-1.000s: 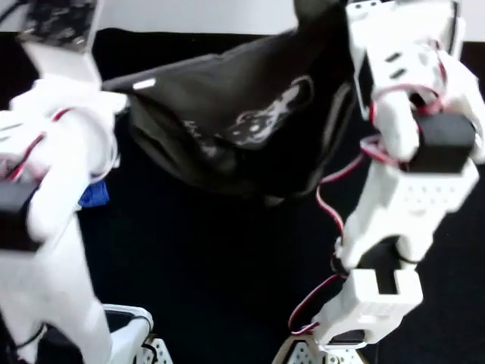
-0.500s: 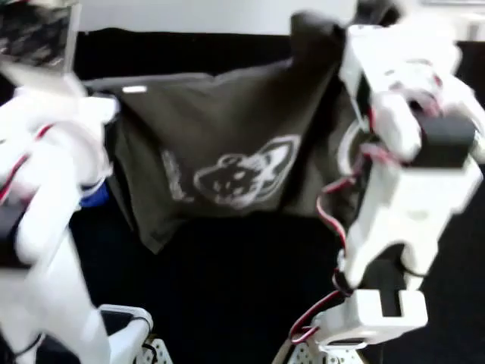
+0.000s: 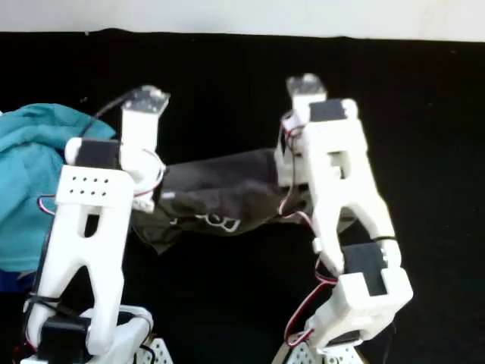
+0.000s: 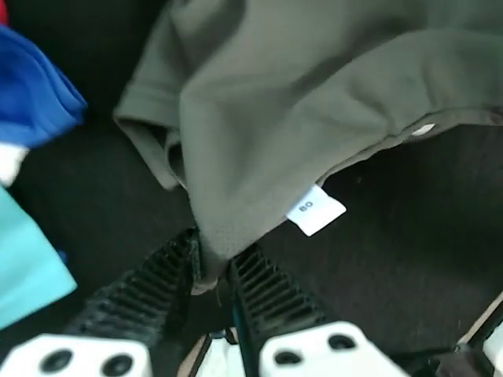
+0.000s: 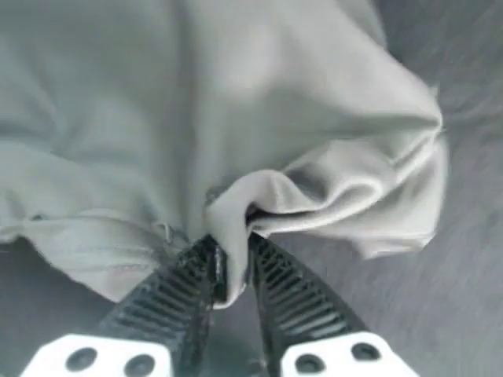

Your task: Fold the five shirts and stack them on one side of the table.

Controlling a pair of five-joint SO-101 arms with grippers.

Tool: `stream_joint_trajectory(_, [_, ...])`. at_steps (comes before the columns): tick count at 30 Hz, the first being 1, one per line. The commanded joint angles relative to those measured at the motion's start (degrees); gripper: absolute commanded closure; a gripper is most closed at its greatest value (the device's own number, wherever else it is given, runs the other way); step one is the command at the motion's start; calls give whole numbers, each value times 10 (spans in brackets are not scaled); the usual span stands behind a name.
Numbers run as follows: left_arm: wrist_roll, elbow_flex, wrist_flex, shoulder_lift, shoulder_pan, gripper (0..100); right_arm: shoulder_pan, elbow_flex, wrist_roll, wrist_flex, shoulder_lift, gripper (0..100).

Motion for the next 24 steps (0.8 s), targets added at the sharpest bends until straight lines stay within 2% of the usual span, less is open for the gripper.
stream_joint_trajectory(1, [-7, 34, -11, 0, -5, 991, -7, 45, 18, 0, -8, 993])
stream_joint_trajectory(4, [-33, 52, -11, 0, -5, 991, 1, 80, 54, 0, -39, 993])
stream_joint_trajectory(8, [-38, 56, -11, 0, -5, 991, 1, 126, 140, 26, -107, 961])
stream_joint_trajectory(12, [-38, 51, -30, 0, -5, 991, 1, 153, 151, 65, -188, 748])
stream_joint_trajectory(14, [-38, 51, -44, 0, -5, 991, 1, 151, 152, 81, -228, 676])
stream_joint_trajectory(19, [-38, 38, -50, 0, -5, 991, -2, 157, 161, 55, -298, 671])
stream_joint_trajectory(24, [-38, 36, -47, 0, -6, 991, -32, 241, 167, -18, -241, 671])
